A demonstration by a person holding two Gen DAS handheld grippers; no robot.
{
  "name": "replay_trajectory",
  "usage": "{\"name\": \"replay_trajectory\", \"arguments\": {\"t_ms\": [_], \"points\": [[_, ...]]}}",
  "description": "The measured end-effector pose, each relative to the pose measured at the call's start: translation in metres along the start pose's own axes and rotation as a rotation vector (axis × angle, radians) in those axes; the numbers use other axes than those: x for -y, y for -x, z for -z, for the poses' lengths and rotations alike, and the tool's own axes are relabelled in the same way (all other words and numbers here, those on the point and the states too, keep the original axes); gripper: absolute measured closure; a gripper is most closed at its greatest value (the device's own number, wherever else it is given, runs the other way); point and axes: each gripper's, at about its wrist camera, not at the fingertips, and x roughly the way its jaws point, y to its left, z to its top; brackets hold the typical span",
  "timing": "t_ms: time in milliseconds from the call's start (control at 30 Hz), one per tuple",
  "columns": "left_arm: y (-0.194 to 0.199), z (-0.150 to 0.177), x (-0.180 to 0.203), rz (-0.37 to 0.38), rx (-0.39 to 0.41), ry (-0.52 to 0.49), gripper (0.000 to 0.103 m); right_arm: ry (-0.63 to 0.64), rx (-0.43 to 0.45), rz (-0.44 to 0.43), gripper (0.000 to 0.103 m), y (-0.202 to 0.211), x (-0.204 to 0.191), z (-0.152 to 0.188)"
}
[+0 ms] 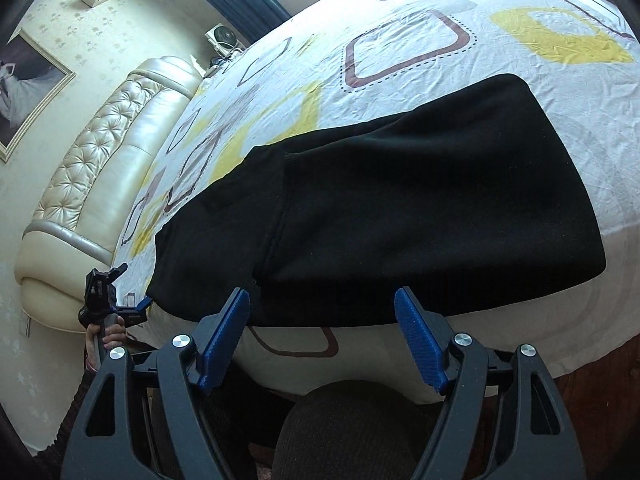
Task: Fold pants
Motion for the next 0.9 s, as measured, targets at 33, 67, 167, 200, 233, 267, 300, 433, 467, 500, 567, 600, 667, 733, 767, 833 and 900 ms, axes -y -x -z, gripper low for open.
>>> {"name": "replay_trajectory", "arguments": {"t_ms": [33, 67, 167, 200, 233, 267, 300, 433, 467, 500, 567, 600, 667, 733, 767, 833, 900], "points": [[-0.002, 0.001, -0.002, 0.013, -0.003, 0.004, 0.003, 0.001, -0.004, 0.001, 0.029, -0.001, 0.000, 0.000], [-0.003, 0.002, -0.003, 0.026, 0.003, 0.006, 0.003, 0.002, -0.008, 0.000, 0.029, -0.002, -0.001, 0.001], [-0.002, 0.005, -0.014, 0.142, 0.005, 0.089, 0.003, 0.005, -0.014, -0.007, 0.029, -0.004, -0.003, 0.000], [-0.002, 0.007, -0.018, 0.175, 0.012, 0.123, 0.003, 0.006, -0.017, -0.009, 0.029, -0.004, -0.003, 0.000], [-0.003, 0.008, -0.019, 0.187, 0.016, 0.135, 0.003, 0.006, -0.019, -0.008, 0.029, -0.005, -0.004, 0.000], [-0.004, 0.009, -0.018, 0.182, 0.022, 0.128, 0.003, 0.005, -0.021, -0.009, 0.029, -0.006, -0.004, -0.001], [-0.005, 0.010, -0.015, 0.163, 0.030, 0.106, 0.003, 0.003, -0.024, -0.007, 0.029, -0.007, -0.003, -0.001], [-0.013, 0.017, 0.009, 0.020, 0.069, -0.018, 0.026, -0.013, -0.034, -0.008, 0.029, -0.008, 0.001, -0.001], [-0.018, 0.019, 0.013, -0.035, 0.057, -0.048, 0.042, -0.020, -0.037, -0.010, 0.029, -0.008, 0.002, -0.001], [-0.026, 0.021, 0.016, -0.094, 0.045, -0.076, 0.050, -0.024, -0.040, -0.010, 0.029, -0.010, 0.002, -0.001], [-0.032, 0.025, 0.025, -0.186, 0.052, -0.150, 0.061, -0.025, -0.044, -0.002, 0.029, -0.012, 0.002, -0.001], [-0.033, 0.025, 0.028, -0.217, 0.051, -0.169, 0.073, -0.024, -0.044, 0.000, 0.029, -0.012, 0.002, 0.000], [-0.032, 0.022, 0.027, -0.193, 0.058, -0.136, 0.085, -0.023, -0.042, 0.006, 0.029, -0.012, 0.002, 0.000], [-0.026, 0.019, 0.032, -0.163, 0.089, -0.107, 0.087, -0.023, -0.036, 0.011, 0.029, -0.011, 0.002, 0.000], [-0.024, 0.016, 0.039, -0.163, 0.102, -0.123, 0.088, -0.023, -0.032, 0.012, 0.029, -0.010, 0.002, 0.000], [-0.018, 0.016, 0.060, -0.145, 0.134, -0.170, 0.088, -0.024, -0.019, 0.017, 0.029, -0.008, 0.003, -0.001], [-0.011, 0.016, 0.080, -0.101, 0.162, -0.189, 0.088, -0.026, -0.004, 0.019, 0.029, -0.005, 0.003, -0.001]]}}
